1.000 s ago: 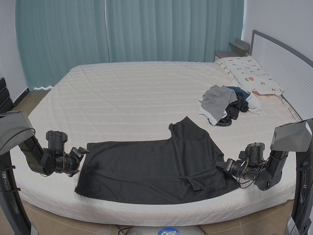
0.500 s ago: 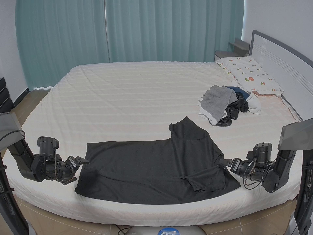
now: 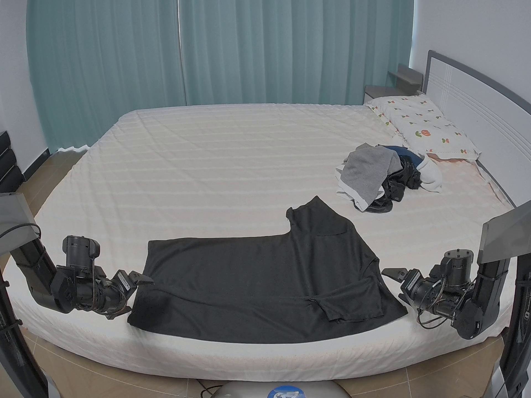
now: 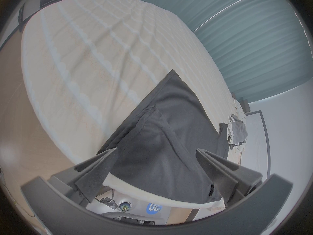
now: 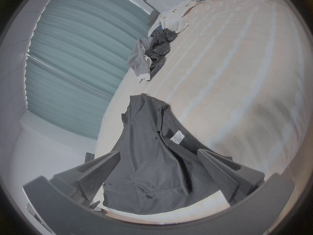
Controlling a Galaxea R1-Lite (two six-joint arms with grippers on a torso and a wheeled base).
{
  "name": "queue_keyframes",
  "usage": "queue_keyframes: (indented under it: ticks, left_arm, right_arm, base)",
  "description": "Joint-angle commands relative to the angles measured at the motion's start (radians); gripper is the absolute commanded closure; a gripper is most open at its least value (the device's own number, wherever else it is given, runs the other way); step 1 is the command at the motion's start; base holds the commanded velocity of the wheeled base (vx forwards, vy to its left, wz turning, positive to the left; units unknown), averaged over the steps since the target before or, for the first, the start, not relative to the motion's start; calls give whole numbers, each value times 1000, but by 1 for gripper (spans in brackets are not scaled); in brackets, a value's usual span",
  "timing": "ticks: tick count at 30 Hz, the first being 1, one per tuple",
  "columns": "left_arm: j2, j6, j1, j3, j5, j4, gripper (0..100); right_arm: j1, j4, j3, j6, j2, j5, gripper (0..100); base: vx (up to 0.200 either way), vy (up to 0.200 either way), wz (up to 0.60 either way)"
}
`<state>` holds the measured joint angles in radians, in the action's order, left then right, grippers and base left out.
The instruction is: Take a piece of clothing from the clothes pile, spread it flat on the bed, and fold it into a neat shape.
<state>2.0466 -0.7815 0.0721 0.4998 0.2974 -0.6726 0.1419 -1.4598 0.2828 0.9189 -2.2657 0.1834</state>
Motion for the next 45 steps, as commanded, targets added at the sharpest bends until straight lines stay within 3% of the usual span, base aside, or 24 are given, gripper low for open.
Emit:
queue_keyframes:
  ticks: [1, 26, 38, 45]
  left_arm:
    - [-5, -1, -20, -7, 2, 1, 0]
    - [-5, -28, -20, -122, -23, -10, 0]
    - [29, -48, -46, -122, -98, -99, 0]
    - [144, -64, -109, -98, -233, -200, 0]
  right_arm:
    - [4, -70, -31, 17, -89, 4, 0]
    - [16, -102, -59, 67, -100, 5, 0]
    - [39, -102, -70, 63, -103, -4, 0]
    - [41, -102, -73, 63, -103, -4, 0]
  base:
    - [0, 0, 0]
    - [0, 0, 0]
    - [0, 0, 0]
    - [0, 0, 0]
